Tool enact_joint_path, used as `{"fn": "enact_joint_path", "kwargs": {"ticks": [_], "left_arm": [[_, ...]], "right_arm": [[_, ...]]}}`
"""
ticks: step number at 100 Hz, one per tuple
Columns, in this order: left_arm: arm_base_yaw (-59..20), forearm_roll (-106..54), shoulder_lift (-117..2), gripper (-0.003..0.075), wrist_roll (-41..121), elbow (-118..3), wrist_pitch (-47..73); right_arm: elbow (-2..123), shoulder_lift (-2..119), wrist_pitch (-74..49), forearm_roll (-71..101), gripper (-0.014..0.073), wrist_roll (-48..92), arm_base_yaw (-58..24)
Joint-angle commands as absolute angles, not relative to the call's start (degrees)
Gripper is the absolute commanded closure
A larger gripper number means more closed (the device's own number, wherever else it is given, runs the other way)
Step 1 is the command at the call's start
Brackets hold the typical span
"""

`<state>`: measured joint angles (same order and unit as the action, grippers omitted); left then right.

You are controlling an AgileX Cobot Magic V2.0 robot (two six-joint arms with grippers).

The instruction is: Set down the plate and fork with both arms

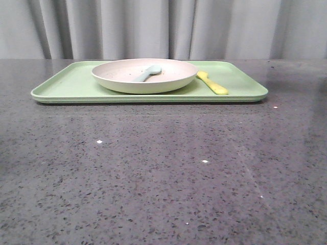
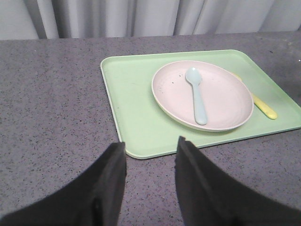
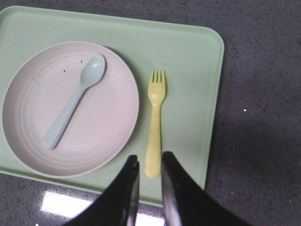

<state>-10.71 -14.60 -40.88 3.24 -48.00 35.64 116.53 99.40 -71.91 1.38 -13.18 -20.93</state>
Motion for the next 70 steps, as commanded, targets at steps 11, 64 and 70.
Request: {"fn": "enact_joint_path", "kwargs": {"ticks": [11,64,70], "left_arm": [[-10.5,-15.0,-40.7,0.0461,2.7,-49.6,31.0],[-10.5,-15.0,-40.7,0.0741,2.7,-49.5,31.4],[-10.5,-15.0,-40.7,0.0741,2.7,-49.2,31.4]], "right_arm": [[107.1,88.5,-69.3,-2.0,0.0452,-12.5,-20.9],[72.8,66.6,-48.8,-2.8,0.0598,-13.0,-20.9],[69.8,64.8,-47.3,-2.9,0.0666,-13.0,-20.9]]}}
